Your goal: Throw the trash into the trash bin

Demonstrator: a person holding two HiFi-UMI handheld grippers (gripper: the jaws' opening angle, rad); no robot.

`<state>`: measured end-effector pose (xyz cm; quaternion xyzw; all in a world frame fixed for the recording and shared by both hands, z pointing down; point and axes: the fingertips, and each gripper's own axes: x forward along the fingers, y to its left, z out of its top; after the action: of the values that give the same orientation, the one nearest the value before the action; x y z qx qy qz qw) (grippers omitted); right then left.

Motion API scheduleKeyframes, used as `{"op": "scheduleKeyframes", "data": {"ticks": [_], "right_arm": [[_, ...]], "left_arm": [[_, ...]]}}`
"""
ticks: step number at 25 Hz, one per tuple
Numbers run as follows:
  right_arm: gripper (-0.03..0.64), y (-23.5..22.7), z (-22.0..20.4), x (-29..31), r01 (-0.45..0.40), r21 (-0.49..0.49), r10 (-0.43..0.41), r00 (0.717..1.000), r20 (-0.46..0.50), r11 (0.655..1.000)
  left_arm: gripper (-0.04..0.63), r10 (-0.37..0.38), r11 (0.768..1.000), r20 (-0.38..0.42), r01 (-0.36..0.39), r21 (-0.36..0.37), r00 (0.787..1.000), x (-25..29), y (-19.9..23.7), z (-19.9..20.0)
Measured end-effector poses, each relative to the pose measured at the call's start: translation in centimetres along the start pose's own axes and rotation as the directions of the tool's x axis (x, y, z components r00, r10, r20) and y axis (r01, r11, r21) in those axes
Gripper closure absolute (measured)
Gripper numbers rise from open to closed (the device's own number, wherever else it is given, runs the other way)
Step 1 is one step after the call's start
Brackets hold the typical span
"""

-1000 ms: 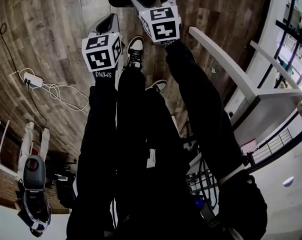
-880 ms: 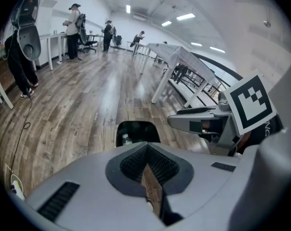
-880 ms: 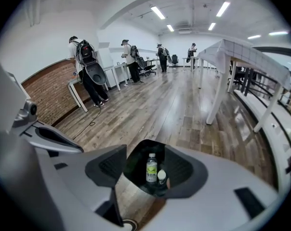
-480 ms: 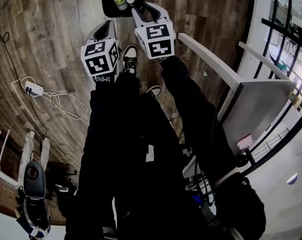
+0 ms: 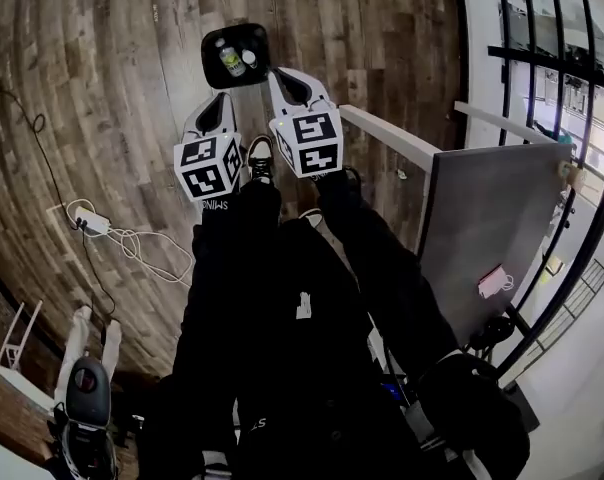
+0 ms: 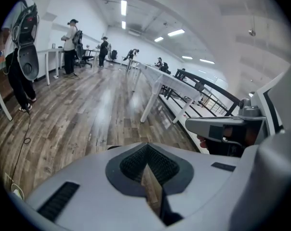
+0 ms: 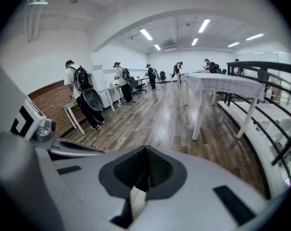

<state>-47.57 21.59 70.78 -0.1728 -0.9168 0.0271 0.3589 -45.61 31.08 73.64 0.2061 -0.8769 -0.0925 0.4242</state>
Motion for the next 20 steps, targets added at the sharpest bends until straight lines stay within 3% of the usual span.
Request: {"op": "scheduleKeyframes", "data": {"ticks": [12,17,20], "right_arm": [[0.601,-0.6,6.1,-17.9,0.076,0.126,-0.098,0.978,0.186,0.989],[0.601,-1.7,6.9,-25.1,0.148,0.100,-0.167,0.959,0.227,0.984],[0.601,-2.5,6.4,-30.1,0.190,0.130,-0.218,0.944,0.250,0.973]], "left_arm": [[0.595,-0.117,0.987,0.071,0.108,0.122,0.991,-9.9,-12.4,4.3],[0.595,-0.196,0.965,0.083,0.177,0.194,0.977,-13.8,-18.9,5.0],[0.595,-0.247,0.940,0.069,0.221,0.261,0.967,-16.0,-22.9,4.6]]}}
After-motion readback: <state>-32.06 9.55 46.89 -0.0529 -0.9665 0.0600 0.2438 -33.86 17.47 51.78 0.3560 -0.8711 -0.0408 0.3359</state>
